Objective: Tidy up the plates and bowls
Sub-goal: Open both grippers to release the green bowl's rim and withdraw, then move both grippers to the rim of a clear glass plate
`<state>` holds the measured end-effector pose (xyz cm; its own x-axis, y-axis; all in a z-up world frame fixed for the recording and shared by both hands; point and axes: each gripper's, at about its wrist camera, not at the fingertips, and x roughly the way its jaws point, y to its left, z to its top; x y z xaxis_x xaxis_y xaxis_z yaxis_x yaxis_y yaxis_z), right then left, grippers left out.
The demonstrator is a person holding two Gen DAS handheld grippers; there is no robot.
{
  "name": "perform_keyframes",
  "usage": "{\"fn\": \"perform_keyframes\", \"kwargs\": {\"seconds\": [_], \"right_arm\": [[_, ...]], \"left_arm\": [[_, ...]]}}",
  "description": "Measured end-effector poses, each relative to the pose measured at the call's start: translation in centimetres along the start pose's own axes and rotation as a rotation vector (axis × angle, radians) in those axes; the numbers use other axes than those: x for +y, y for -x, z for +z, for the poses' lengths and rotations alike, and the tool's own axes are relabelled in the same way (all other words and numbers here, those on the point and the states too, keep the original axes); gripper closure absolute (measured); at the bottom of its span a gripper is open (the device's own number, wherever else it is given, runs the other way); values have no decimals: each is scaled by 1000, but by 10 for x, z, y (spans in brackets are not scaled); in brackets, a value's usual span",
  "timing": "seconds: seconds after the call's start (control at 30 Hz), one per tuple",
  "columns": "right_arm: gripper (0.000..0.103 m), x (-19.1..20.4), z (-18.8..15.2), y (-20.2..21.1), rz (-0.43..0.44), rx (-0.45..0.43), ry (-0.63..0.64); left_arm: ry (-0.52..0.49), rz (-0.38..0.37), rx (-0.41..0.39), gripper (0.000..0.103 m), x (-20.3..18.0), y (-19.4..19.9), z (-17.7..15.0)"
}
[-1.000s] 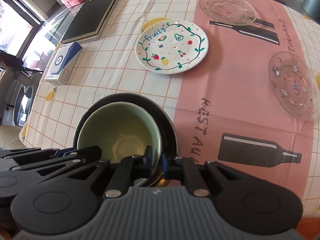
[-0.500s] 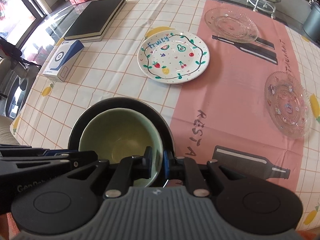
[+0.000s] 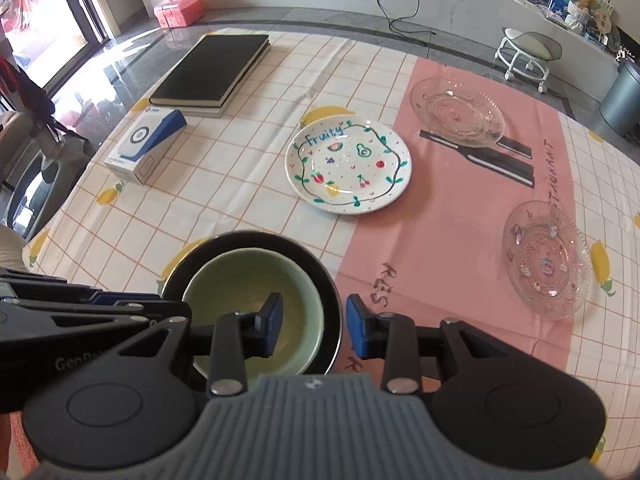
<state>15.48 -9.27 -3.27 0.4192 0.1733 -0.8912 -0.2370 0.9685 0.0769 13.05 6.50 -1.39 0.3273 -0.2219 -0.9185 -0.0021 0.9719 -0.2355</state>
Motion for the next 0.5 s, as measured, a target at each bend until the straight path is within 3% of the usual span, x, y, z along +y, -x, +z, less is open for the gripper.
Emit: {"fn": "perform_keyframes", "kwargs": {"seconds": [0.1, 0.27, 0.5], "right_arm": [[67, -10, -5, 18, 11, -68, -17], [66, -32, -20, 40, 25, -181, -58], [66, -77, -52, 62, 41, -310, -190]], "left_arm": [[-30, -8, -61, 83, -7, 11, -6], [-70, -84, -162, 81, -29, 31, -19], [-123, -146, -319, 76, -73, 43, -46]]}}
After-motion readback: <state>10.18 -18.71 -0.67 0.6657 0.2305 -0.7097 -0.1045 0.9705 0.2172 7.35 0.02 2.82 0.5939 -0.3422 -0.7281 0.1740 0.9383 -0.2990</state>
